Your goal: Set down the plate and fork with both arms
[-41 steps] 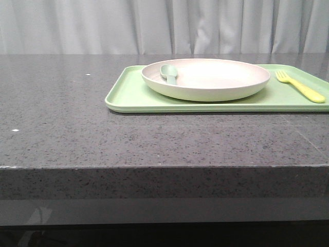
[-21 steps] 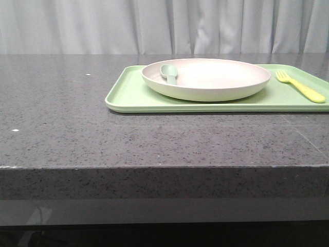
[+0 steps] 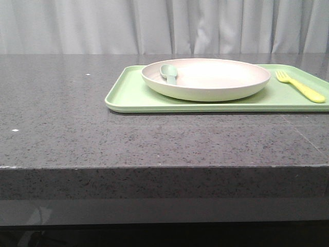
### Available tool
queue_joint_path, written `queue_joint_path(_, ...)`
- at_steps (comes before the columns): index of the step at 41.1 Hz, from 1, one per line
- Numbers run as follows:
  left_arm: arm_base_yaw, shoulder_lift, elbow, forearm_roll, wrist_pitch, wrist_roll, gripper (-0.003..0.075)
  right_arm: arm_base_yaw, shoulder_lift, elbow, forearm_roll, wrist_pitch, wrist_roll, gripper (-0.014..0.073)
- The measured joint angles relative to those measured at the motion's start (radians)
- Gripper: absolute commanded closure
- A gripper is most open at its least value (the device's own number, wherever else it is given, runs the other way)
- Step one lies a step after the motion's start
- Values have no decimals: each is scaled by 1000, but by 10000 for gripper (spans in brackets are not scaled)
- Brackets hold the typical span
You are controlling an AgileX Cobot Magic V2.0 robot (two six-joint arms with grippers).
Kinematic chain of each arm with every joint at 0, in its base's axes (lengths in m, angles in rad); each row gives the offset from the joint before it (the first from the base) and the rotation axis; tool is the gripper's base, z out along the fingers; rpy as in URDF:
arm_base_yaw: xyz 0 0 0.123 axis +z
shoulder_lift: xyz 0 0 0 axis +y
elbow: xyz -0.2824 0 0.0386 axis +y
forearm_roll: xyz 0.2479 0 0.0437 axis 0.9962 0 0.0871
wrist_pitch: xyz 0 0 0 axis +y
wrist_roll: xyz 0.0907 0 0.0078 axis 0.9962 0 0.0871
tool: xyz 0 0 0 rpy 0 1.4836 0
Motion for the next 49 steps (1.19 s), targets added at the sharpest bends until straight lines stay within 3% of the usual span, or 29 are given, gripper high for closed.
queue_joint_path(11, 0, 0, 0, 0, 0, 0, 741, -34, -20, 68, 18, -104, 0, 662)
queue_joint_path(49, 0, 0, 0, 0, 0, 0, 741, -34, -20, 68, 20, -100, 0, 662)
